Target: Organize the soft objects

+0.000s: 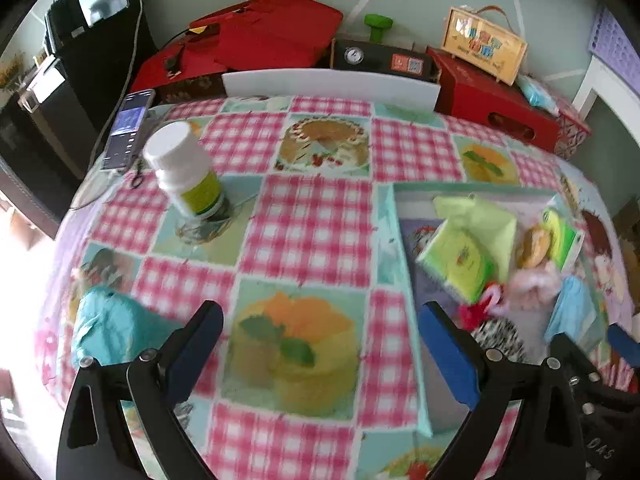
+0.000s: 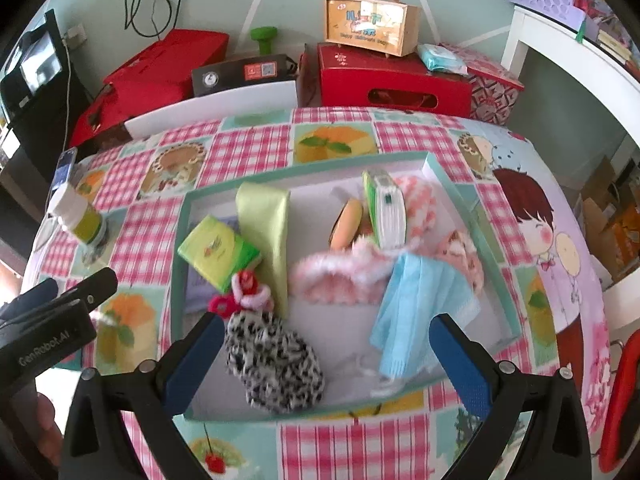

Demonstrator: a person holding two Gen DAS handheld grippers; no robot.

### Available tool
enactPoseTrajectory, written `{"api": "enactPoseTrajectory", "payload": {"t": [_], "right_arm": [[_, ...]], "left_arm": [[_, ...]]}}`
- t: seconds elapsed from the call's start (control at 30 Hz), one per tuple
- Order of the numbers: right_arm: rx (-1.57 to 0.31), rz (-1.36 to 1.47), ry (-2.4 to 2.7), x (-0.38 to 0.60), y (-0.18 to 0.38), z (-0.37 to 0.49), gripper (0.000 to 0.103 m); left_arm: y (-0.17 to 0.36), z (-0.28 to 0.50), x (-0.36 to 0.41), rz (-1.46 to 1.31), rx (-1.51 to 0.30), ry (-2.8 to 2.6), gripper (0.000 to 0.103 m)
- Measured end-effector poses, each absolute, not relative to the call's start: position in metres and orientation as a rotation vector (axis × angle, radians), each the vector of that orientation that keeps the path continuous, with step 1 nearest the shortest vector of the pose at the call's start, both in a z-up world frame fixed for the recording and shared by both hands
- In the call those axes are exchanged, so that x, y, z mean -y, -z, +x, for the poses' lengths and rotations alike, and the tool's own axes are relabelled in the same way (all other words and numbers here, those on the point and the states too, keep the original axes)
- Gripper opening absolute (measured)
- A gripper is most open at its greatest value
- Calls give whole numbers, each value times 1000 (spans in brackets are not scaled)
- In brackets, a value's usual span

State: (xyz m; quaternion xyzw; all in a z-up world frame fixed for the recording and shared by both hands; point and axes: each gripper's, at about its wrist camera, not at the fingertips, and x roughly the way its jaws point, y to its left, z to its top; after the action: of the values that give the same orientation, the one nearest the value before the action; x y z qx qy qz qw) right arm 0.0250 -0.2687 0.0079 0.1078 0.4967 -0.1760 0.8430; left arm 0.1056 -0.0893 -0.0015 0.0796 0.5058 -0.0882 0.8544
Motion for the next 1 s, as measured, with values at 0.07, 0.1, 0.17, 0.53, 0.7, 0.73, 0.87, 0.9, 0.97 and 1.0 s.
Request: {"api": "enactPoseTrajectory", "payload": {"t": [0.07, 0.1, 0.17, 0.53, 0.7, 0.73, 0.87, 0.9, 0.97, 1.0], "right_arm": [[-1051, 226, 372, 266, -10, 18, 103], [-1052, 225, 372, 264, -11, 15, 103], [-1053, 222, 371, 261, -13, 8, 103], [-1062, 200, 358, 240, -20, -26, 103], [-1070, 200, 356, 233, -18, -37, 103], [-1072, 198, 355, 231, -18, -39, 103], [-1078, 197, 346, 227, -16, -45, 103], [-1079, 200, 346, 226, -15, -47, 103], [-1085, 203, 350, 225, -13, -49, 103], [-1088, 205, 351, 225, -12, -50, 103]], "left_arm": [[1, 98, 85, 192, -1067, 159, 98], [0, 95, 83, 193, -1067, 158, 98], [-2, 88, 77, 184, -1069, 163, 98], [-6, 48, 54, 222, -1082, 143, 98], [-3, 34, 46, 241, -1088, 130, 98], [-2, 32, 44, 242, -1094, 130, 98], [2, 23, 37, 246, -1109, 132, 98], [3, 21, 36, 253, -1109, 129, 98], [4, 18, 33, 258, -1109, 128, 98], [5, 17, 32, 261, -1111, 127, 98]]}}
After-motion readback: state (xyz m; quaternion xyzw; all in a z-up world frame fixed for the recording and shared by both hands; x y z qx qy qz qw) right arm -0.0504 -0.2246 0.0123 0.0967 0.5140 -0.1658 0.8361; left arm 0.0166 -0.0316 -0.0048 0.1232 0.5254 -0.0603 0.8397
